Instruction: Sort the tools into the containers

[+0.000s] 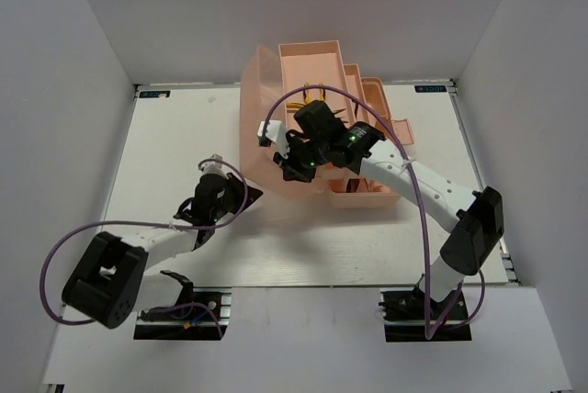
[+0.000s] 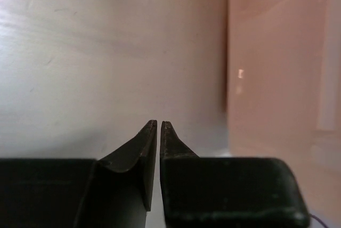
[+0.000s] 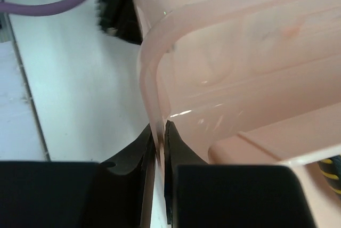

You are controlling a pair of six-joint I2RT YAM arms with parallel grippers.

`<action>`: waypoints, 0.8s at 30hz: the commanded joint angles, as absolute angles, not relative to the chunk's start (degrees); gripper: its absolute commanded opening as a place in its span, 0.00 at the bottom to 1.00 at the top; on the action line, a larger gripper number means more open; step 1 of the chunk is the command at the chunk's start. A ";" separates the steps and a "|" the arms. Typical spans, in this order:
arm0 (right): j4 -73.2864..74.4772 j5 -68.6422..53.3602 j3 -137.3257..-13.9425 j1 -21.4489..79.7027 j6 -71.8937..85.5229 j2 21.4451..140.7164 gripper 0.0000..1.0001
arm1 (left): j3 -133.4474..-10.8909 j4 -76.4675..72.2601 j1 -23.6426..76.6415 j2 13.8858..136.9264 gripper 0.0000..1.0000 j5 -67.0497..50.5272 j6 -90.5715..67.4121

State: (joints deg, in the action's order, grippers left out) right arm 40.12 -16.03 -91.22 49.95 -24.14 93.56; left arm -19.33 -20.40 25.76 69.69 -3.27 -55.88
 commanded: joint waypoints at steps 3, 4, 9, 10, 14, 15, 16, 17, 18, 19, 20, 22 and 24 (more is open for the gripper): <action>34.10 -25.57 -91.41 48.34 -18.11 88.51 0.00 | -26.62 -29.79 23.04 75.14 0.21 -9.13 -56.60; 34.36 -29.32 -91.41 47.99 -17.93 88.42 0.00 | -28.46 -30.49 23.03 77.15 0.21 -9.75 -56.60; 34.80 -33.75 -89.56 47.37 -18.89 87.98 0.00 | -34.88 -30.50 20.13 82.26 0.22 -13.97 -56.07; 34.80 -33.58 -88.86 47.37 -18.98 87.80 0.00 | -35.41 -30.50 19.43 82.87 0.22 -15.02 -56.07; 35.67 -31.30 -87.98 47.11 -20.56 87.98 0.29 | -36.65 -31.81 18.20 85.69 0.22 -16.96 -56.07; 37.08 -31.03 -88.15 47.28 -21.35 88.41 0.42 | -37.17 -31.82 18.19 85.69 0.22 -17.75 -56.07; 37.96 -31.03 -88.68 47.37 -21.97 88.59 0.50 | -37.18 -31.82 17.67 86.30 0.22 -18.28 -56.07; 39.45 -30.85 -88.77 47.46 -22.41 88.68 0.57 | -37.18 -31.82 17.67 86.31 0.22 -18.28 -56.07; 39.90 -30.24 -88.77 47.37 -23.28 88.68 0.61 | -37.18 -31.82 17.67 86.31 0.22 -18.28 -56.07; 40.34 -29.54 -88.60 47.55 -23.64 88.68 0.63 | -37.18 -31.82 17.06 86.83 0.22 -18.28 -56.07; 40.34 -28.75 -88.25 47.46 -23.73 88.51 0.65 | -37.18 -31.82 17.05 86.84 0.22 -18.28 -56.07; 40.34 -25.42 -87.02 47.64 -24.08 87.89 0.65 | -37.18 -32.34 17.05 87.45 0.22 -18.81 -56.07; 39.81 -22.51 -86.40 47.55 -24.00 87.28 0.65 | -37.18 -32.34 16.52 88.06 0.22 -19.34 -56.07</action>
